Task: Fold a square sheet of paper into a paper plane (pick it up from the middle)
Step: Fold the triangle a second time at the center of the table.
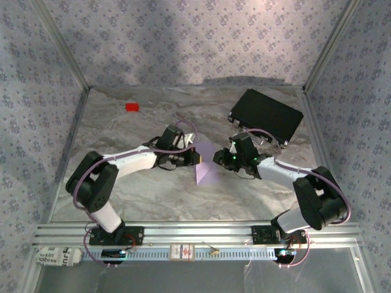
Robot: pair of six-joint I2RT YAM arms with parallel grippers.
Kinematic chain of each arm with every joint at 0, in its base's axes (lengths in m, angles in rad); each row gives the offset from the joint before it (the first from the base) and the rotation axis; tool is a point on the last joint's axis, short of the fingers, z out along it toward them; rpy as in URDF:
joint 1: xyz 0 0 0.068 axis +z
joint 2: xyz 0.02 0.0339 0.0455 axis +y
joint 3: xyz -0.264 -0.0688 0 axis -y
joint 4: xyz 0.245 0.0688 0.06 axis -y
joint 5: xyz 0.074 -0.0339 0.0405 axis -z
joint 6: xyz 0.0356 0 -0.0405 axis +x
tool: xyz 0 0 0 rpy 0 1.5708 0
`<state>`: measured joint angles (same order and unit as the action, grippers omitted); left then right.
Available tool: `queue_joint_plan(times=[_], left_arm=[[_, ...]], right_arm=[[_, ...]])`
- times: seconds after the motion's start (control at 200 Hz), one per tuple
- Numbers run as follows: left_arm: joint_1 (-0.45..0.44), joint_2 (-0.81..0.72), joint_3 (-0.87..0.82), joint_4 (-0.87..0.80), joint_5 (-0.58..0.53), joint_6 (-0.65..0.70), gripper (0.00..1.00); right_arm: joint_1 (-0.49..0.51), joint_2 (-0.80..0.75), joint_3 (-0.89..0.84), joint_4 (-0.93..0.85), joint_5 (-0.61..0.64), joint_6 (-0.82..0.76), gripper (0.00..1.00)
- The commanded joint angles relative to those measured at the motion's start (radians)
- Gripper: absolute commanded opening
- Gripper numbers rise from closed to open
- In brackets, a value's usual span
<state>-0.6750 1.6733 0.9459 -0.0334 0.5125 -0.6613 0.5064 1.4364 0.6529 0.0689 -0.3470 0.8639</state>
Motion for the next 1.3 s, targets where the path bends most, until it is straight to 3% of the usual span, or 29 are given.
queue_joint_plan(times=[0.0,0.345,1.294], left_arm=[[-0.002,0.059,0.051,-0.063,0.049,0.056,0.02],[-0.001,0.164,0.078,-0.162,-0.014,0.156,0.02],[0.002,0.192,0.051,-0.136,0.004,0.142,0.00]], right_arm=[[0.006,-0.018,-0.028,-0.093,0.023,0.006,0.26],[0.036,-0.022,-0.052,-0.102,0.013,0.039,0.30],[0.057,0.008,-0.011,-0.178,-0.003,0.007,0.30]])
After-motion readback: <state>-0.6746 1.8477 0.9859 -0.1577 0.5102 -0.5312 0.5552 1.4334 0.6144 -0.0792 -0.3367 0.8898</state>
